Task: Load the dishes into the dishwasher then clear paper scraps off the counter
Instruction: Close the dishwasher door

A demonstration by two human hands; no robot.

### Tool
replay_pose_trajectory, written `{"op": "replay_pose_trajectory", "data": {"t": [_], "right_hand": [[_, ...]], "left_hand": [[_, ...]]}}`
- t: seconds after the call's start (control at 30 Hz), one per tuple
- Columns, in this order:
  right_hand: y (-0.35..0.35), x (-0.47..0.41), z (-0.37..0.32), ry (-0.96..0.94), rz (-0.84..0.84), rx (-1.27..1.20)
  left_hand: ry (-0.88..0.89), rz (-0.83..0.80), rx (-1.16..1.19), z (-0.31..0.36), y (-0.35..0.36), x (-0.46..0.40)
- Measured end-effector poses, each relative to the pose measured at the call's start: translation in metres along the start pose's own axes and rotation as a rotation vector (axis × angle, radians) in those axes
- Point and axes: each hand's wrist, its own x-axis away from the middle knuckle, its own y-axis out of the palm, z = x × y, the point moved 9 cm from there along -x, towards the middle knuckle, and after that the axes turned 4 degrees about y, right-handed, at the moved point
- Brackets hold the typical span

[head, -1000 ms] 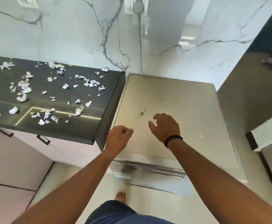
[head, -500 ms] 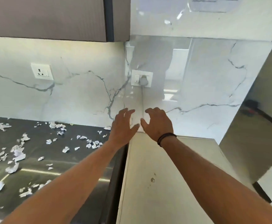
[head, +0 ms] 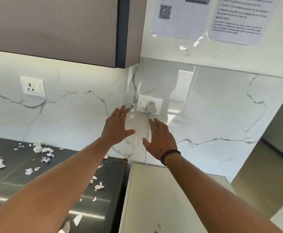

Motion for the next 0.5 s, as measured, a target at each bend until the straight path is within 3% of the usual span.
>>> {"op": "replay_pose_trajectory", "data": {"t": [0.3, 0.5], "right_hand": [[0.044, -0.059, 0.0, -0.026, -0.035, 0.029], [0.071, -0.093, 0.001, -0.02, -0.038, -0.002]], "left_hand": [[0.13, 0.083, -0.148, -0.001, 0.013, -0.08], [0.097, 0.013, -0.394, -0.013, 0.027, -0.131]]}}
